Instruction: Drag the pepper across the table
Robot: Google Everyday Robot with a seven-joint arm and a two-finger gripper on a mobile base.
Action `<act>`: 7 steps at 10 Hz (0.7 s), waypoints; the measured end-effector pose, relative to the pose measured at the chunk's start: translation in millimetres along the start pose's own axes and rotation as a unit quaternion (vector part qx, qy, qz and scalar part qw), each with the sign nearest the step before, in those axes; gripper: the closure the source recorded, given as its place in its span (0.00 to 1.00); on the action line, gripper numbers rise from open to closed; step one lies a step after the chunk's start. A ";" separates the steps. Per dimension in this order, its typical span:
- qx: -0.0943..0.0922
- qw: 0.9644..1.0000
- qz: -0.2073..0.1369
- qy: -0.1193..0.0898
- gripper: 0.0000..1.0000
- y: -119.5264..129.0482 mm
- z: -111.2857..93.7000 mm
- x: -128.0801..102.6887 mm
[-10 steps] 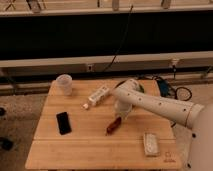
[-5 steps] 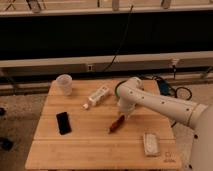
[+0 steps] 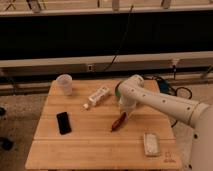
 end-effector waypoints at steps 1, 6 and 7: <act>-0.002 1.000 -0.003 0.003 1.00 0.5 -1.3 1.2; -0.009 1.000 -0.020 0.017 1.00 -2.1 -7.8 7.2; -0.010 0.999 -0.025 0.018 1.00 -4.3 -8.7 7.1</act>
